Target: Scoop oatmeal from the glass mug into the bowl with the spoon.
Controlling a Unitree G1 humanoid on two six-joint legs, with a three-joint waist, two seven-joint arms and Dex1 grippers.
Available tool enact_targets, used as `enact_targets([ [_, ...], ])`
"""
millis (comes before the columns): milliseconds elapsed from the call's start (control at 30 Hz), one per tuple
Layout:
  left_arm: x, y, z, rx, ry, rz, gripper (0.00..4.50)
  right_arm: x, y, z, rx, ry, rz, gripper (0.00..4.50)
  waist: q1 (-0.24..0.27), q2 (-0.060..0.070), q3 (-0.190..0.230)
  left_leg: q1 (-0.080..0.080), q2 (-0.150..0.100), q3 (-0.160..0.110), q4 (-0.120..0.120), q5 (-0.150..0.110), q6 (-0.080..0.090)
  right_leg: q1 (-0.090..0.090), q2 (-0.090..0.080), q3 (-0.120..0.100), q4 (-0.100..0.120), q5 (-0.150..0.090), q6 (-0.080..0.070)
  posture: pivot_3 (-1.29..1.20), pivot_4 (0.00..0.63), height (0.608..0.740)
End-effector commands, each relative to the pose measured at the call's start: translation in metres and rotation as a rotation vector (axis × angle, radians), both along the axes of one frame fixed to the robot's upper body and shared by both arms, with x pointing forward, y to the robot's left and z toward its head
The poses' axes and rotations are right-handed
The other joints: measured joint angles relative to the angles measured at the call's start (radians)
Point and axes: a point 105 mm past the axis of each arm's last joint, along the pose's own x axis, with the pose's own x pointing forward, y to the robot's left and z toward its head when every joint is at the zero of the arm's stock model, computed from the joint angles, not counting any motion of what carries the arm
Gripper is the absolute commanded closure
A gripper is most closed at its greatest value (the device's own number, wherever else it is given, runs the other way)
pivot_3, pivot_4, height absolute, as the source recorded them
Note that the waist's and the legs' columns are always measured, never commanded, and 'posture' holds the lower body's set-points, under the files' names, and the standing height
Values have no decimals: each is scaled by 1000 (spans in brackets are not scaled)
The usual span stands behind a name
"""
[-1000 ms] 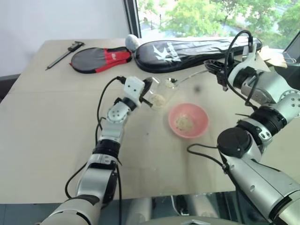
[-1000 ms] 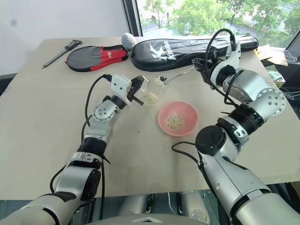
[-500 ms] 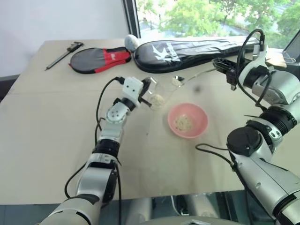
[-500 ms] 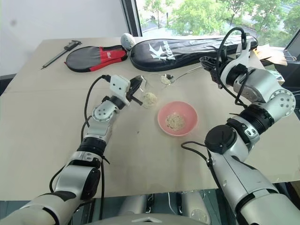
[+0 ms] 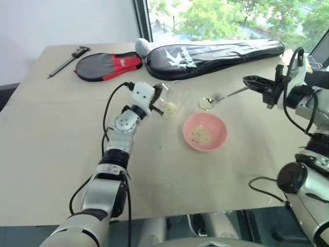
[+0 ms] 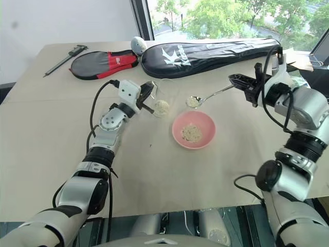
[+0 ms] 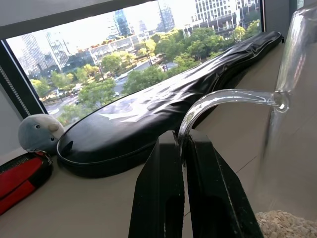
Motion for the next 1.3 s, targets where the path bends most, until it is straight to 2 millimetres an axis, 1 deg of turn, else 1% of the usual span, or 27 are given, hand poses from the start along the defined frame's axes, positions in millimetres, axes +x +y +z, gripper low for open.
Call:
enact_targets([
  [33, 1, 12, -11, 37, 36, 35, 4487, -10, -1, 9, 1, -66, 94, 4500, -1, 0, 0, 0, 0, 0, 0, 0, 0, 0, 0, 0, 0, 0, 1, 0, 150, 740],
  [167, 1, 13, -11, 39, 36, 36, 4487, -13, -3, 3, -32, -43, 134, 4500, -3, 0, 0, 1, 0, 1, 0, 1, 1, 0, 0, 1, -1, 1, 2, 0, 150, 740],
  [333, 1, 14, -11, 39, 34, 37, 4487, -16, 5, -4, -88, -32, 176, 4500, -3, 0, 0, 1, 0, 2, 0, 1, 1, 0, 0, 2, -1, 1, 2, 0, 150, 740],
  [467, 0, 15, -11, 38, 34, 38, 4487, -16, 14, -3, -172, -50, 154, 4500, -4, 0, 0, 1, 0, 2, 0, 0, 2, 0, 0, 2, -1, 1, 2, 0, 150, 740],
  [567, 0, 16, -11, 38, 35, 41, 4487, -16, 20, 2, -223, -90, 148, 4500, -4, 0, 0, 1, 1, 2, 0, 0, 2, 0, 0, 2, -1, 1, 3, 0, 150, 740],
  [700, 0, 15, -12, 38, 37, 41, 4487, -21, 34, 13, -422, -218, 177, 4500, -4, 0, 0, 1, 1, 2, 0, 0, 2, 0, 0, 2, -2, 2, 3, 0, 150, 740],
  [900, 0, 13, -11, 33, 36, 38, 4487, -27, 51, 23, -669, -404, 225, 4500, -3, 0, 0, 1, 1, 0, 0, 0, 2, 0, 0, 0, -3, 2, 3, 0, 150, 740],
  [1100, -2, 12, -11, -20, 52, 22, 4487, -37, 64, 26, -833, -562, 312, 4500, -1, 0, 0, 1, 0, -1, 0, 0, 2, 0, -1, -1, -4, 2, 3, 0, 150, 740],
  [1133, -2, 14, -12, -29, 54, 27, 4487, -40, 67, 27, -868, -601, 338, 4500, -1, 0, 0, 1, 0, -1, 0, 0, 2, 0, -1, -1, -4, 2, 3, 0, 150, 740],
  [1200, -3, 17, -12, -56, 57, 37, 4487, -55, 79, 27, -913, -699, 445, 4500, -1, 0, 0, 1, 0, -2, 0, 0, 2, 0, -1, -2, -5, 2, 3, 0, 150, 740],
  [1300, -6, 20, -12, -87, 56, 45, 4487, -59, 82, 27, -951, -747, 480, 4500, -3, 0, 0, 1, 0, -3, 0, 0, 3, 0, -1, -2, -5, 2, 3, 0, 150, 740],
])
